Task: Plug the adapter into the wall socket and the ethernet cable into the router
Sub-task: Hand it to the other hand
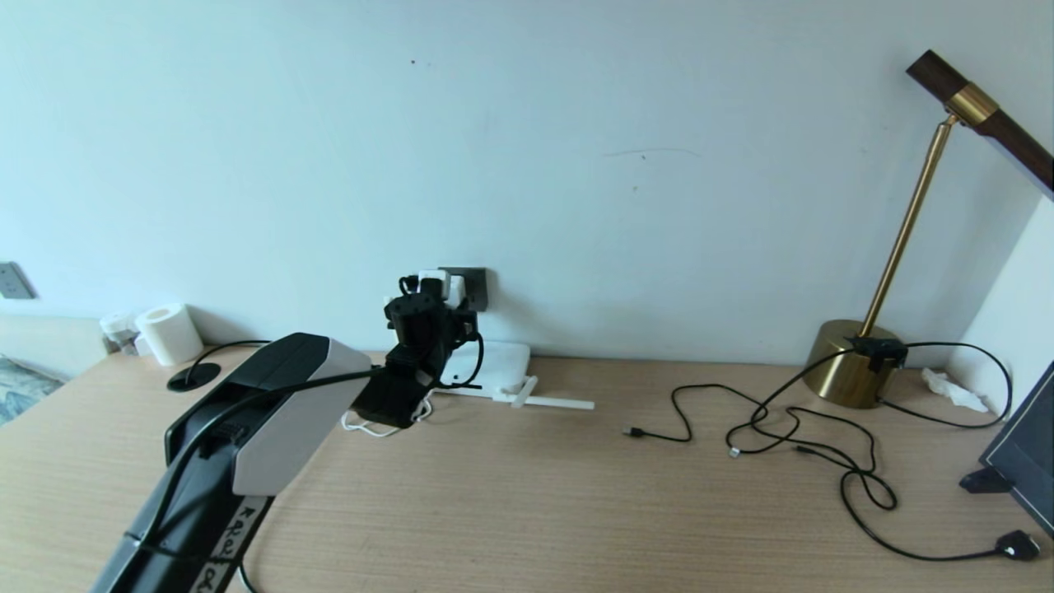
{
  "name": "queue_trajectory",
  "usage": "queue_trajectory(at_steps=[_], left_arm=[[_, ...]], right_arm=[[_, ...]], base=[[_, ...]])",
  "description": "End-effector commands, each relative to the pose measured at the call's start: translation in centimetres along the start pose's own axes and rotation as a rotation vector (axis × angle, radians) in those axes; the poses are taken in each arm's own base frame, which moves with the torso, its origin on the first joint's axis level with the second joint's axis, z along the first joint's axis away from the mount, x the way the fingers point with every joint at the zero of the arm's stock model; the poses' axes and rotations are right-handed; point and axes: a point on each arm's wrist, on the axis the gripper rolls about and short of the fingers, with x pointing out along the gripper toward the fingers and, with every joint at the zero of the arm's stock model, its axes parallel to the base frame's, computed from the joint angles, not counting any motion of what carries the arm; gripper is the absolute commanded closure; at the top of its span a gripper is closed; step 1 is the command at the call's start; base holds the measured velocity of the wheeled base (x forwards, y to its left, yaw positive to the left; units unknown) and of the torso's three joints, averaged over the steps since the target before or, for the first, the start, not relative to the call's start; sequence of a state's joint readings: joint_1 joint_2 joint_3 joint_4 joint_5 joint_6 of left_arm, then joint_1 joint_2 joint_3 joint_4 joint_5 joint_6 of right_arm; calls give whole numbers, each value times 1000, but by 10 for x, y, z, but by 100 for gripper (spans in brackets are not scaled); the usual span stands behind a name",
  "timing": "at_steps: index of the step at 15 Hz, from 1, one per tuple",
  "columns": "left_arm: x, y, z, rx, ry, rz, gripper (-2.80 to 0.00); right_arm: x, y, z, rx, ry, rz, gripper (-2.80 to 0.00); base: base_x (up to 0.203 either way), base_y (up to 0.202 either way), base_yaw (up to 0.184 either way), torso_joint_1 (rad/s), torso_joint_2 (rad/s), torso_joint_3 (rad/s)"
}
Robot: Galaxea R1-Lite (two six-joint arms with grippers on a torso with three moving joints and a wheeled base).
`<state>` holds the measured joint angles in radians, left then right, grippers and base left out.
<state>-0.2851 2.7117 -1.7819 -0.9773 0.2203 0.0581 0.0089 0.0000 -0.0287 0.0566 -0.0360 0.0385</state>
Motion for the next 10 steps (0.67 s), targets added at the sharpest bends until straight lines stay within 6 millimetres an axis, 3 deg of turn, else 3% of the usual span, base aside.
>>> queue_trajectory(at_steps=[1, 10], left_arm=[[1, 4, -3, 1, 0, 10, 0], [2, 5, -3, 2, 4, 11, 0]], right_arm=[[0, 0, 0, 0, 0, 1, -280], [0, 0, 0, 0, 0, 0, -280]], base=[[0, 0, 0, 0, 0, 0], [0, 0, 0, 0, 0, 0]])
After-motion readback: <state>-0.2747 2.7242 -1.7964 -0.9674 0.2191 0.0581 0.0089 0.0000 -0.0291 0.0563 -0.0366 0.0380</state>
